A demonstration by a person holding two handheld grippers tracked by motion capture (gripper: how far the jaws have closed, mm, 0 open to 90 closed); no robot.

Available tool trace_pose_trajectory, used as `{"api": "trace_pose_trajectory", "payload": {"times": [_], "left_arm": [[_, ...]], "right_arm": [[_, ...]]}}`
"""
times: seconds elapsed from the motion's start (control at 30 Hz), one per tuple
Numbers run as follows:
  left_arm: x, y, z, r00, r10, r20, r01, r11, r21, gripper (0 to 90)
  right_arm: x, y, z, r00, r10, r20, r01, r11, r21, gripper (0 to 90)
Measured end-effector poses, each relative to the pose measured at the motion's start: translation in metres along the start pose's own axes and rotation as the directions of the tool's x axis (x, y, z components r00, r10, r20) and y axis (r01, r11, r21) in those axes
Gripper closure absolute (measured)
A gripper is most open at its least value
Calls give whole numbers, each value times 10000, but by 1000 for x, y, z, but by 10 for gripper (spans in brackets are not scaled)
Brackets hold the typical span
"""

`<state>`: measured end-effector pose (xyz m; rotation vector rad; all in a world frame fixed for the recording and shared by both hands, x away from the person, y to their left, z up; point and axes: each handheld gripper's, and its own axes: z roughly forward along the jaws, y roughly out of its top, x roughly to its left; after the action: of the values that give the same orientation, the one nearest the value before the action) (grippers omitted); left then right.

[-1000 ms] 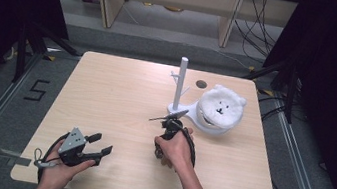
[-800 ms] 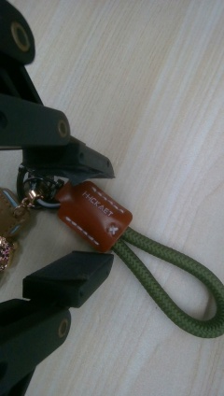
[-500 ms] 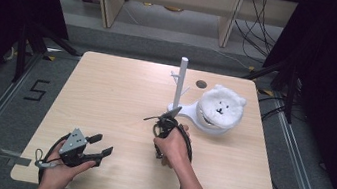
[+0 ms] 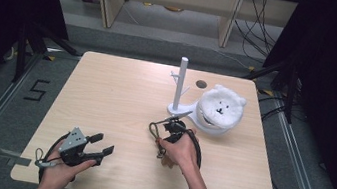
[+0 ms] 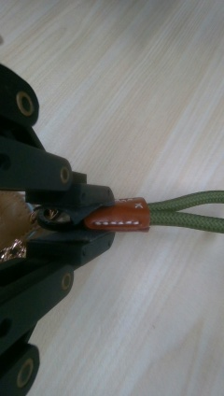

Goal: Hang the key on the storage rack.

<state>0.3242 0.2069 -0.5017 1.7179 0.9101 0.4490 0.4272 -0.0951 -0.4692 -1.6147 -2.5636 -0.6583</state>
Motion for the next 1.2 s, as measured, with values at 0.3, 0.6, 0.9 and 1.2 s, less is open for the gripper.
{"api": "trace_pose_trajectory", "payload": {"times": [0.3, 0.6, 0.9, 1.2], "left_arm": [[-4, 17, 9, 9951, -591, 792, 600, 9982, -88, 379], [-10, 57, 41, 9718, -1167, 2047, 1303, 9900, -539, 464], [-14, 85, 66, 9441, -1696, 2828, 1909, 9804, -495, 530], [-22, 102, 82, 9171, -1992, 3453, 2265, 9732, -402, 581]], "right_arm": [[-2, -23, -26, 9960, -764, -461, 613, 9616, -2677, 789], [2, -42, -42, 9848, -1600, -680, 1036, 8540, -5099, 789], [7, -53, -48, 9804, -1868, -621, 992, 7415, -6636, 789], [13, -52, -52, 9711, -2280, -711, 1111, 6949, -7104, 789]]}}
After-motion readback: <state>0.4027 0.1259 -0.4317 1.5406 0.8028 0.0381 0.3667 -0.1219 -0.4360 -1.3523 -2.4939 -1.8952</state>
